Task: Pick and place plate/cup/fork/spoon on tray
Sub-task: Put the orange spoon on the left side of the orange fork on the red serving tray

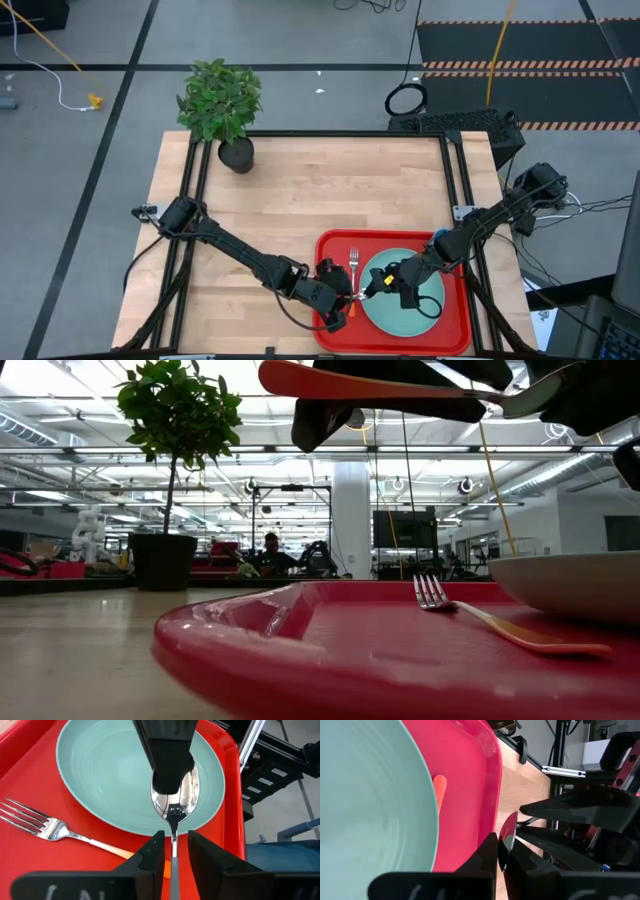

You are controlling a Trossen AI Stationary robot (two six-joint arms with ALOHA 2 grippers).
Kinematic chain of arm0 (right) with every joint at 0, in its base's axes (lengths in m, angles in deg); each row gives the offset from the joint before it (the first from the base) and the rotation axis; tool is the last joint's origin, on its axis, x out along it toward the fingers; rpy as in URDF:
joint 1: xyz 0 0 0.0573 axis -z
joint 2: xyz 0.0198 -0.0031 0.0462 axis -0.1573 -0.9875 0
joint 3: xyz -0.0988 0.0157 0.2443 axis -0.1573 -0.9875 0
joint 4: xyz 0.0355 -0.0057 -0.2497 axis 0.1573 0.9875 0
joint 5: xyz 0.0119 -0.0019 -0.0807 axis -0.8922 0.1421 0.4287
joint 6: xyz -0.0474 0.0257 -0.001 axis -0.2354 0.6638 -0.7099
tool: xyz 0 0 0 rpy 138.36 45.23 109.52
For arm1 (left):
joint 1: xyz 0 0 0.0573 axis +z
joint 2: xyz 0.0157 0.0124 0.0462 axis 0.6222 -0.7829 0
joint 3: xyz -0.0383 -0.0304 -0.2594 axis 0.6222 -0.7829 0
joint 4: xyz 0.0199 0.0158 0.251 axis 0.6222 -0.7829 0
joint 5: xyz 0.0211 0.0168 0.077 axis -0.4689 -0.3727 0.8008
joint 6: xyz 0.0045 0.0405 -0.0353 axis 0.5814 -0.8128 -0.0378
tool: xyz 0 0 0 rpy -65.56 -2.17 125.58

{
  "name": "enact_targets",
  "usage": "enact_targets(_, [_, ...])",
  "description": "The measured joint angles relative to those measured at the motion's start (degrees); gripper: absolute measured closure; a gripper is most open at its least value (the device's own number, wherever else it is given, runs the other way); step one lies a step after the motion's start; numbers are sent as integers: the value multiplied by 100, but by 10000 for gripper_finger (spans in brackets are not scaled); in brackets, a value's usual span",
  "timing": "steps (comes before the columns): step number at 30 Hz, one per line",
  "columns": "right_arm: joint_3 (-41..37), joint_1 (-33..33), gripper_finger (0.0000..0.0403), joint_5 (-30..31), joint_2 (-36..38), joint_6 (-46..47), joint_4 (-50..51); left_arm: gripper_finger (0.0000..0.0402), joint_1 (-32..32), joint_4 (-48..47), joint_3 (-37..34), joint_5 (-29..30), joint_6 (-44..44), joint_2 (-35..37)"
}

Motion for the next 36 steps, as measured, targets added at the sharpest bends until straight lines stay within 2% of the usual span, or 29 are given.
enact_targets(4, [0, 0, 403, 0, 0, 4, 0, 304, 11, -8, 0, 86, 3, 0])
enact_targets(8, [0, 0, 403, 63, 0, 5, 0, 309, 24, -56, 0, 105, 25, 0])
enact_targets(25, [0, 0, 402, 136, -2, 49, 48, 383, 27, -178, 2, 101, -37, 0])
enact_targets(31, [2, -16, 365, 131, -2, 535, 18, 389, 33, -198, 4, 121, 135, 0])
enact_targets(36, [2, -231, 324, 131, -2, 1344, -131, 386, 22, -223, 4, 166, 448, 2])
